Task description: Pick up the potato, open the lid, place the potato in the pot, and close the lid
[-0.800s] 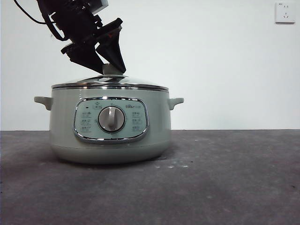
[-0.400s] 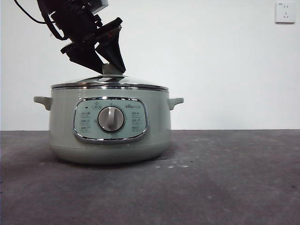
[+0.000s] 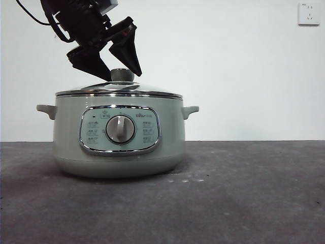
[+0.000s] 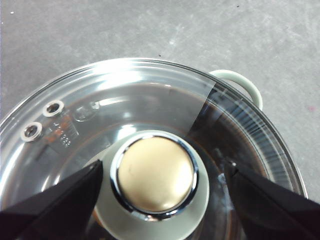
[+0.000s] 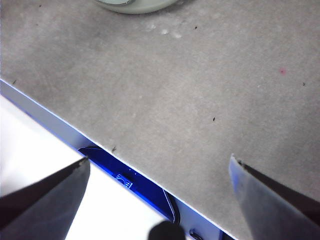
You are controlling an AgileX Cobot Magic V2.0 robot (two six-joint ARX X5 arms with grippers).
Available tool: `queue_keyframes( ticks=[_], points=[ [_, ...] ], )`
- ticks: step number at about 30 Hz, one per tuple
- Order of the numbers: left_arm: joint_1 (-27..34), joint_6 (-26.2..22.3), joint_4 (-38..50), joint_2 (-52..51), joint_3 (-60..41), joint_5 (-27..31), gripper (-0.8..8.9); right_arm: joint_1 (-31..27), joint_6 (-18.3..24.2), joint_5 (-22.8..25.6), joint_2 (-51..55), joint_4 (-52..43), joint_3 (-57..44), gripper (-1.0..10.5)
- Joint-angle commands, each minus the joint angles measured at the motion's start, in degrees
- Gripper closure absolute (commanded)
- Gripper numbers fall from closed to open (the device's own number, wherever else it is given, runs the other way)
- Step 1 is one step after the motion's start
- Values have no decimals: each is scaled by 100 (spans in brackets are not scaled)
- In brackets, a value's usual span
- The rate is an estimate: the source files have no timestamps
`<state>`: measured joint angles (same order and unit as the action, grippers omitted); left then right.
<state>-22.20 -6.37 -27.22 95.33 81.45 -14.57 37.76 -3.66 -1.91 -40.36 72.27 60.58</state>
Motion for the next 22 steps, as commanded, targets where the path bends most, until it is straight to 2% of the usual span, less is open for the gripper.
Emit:
queue_keyframes(
  ticks=[1, 8, 15, 22],
  points=[
    [-13, 39, -17, -166, 50, -39, 401, 7, -22, 4, 13, -28, -61, 478],
    [20, 46, -393, -831, 50, -39, 401, 7, -22, 4, 13, -94, -61, 478],
    [17, 63, -1659, -1878, 50, -66, 402, 7, -22, 2, 11, -273, -61, 478],
    [13, 337, -2820, -2861, 50, -87, 405, 7, -22, 2, 7, -483, -61, 478]
  ],
)
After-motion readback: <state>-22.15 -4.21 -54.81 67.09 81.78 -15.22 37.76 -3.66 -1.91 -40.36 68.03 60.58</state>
